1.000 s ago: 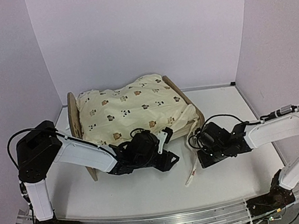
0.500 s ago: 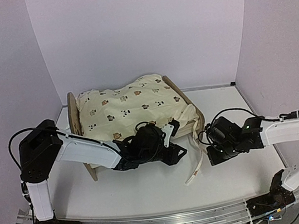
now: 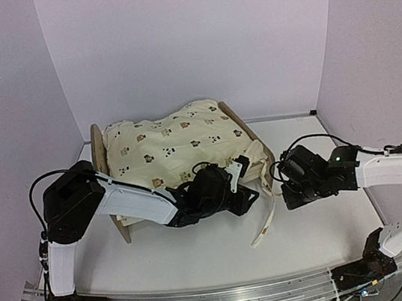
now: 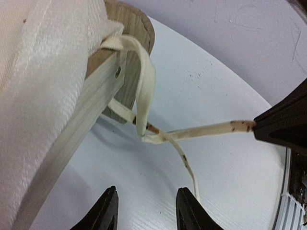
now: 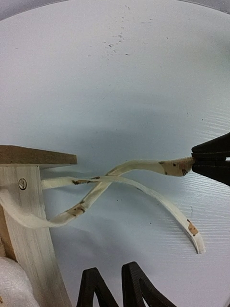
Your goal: Set up the pet bed
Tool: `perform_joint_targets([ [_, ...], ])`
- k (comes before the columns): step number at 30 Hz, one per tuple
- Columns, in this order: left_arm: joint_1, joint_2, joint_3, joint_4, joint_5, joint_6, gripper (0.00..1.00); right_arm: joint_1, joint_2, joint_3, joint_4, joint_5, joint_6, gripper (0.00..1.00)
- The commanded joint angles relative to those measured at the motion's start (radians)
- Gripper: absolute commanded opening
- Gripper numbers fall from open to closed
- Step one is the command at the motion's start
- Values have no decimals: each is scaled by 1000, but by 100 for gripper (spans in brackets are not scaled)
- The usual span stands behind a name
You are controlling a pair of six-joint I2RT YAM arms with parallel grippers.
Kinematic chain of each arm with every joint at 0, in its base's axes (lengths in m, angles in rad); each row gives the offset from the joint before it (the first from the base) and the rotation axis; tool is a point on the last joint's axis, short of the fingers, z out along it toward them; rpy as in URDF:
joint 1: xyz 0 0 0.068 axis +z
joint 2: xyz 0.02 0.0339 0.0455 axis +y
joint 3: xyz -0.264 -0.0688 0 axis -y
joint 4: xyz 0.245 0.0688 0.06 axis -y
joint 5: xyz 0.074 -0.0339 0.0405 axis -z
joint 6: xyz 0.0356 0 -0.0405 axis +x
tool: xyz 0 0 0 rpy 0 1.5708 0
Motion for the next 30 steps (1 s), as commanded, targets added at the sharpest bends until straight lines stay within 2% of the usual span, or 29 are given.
perform_joint_targets([
  [1, 24, 47, 81, 108, 6, 0, 43, -3, 52, 59, 35, 74, -36, 0],
  [8, 49, 109, 148, 137, 106, 1, 43, -25, 75, 59, 131, 66, -83, 0],
  [22, 55, 212, 295, 95, 132, 25, 41, -69, 67, 22, 207, 4, -105, 0],
  [24, 55, 228, 313, 93, 124, 27, 36, -73, 59, 18, 210, 1, -105, 0],
  [29, 55, 248, 341, 81, 102, 41, 5, -85, 59, 14, 219, -15, -111, 0],
  [30, 55, 248, 345, 72, 101, 42, 2, -90, 63, 14, 221, -20, -110, 0],
])
